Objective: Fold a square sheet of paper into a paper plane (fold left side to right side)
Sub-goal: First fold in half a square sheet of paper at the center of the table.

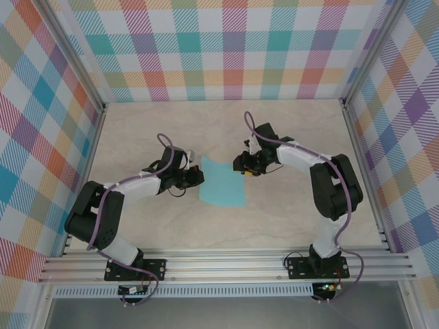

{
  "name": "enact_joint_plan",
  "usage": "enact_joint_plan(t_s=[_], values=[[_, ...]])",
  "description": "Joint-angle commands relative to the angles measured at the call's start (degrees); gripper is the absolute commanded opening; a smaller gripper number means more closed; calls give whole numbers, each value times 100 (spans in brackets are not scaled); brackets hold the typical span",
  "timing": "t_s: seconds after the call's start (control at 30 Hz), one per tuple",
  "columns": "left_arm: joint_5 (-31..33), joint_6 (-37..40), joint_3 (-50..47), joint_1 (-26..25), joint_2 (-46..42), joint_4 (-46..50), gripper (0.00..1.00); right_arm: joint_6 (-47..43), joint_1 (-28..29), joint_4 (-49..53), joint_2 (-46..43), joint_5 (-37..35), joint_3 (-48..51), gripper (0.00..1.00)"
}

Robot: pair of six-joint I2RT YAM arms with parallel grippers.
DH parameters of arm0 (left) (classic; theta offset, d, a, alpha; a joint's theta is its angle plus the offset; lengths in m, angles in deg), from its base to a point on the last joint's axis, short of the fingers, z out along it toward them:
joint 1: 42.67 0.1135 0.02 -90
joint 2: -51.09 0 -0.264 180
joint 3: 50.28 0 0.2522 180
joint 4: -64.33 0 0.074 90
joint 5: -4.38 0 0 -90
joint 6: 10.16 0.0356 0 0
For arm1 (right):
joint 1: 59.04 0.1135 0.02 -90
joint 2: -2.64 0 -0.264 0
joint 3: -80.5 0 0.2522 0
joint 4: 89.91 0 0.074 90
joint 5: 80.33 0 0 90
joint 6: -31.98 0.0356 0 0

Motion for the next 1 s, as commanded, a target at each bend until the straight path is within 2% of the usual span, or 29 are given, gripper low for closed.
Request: enact_joint_plan(t_s=[0.0, 0.23, 0.57, 0.8, 0.97], values=[[-79, 65, 155, -62, -96, 98, 2, 168, 86, -106, 284, -127, -267, 41], [-477, -231, 214, -79, 5, -266, 19, 169, 136, 118, 605, -488, -198, 41], [-985, -751, 414, -327, 317, -943, 44, 400, 140, -320, 554, -325, 251, 43], [-1020, -794, 617, -499, 631, -1002, 47, 522, -36, -616, 44, -133, 375, 50], [-1035, -837, 674, -554, 778, -1077, 44, 563, -305, -924, -507, 336, 600, 57]])
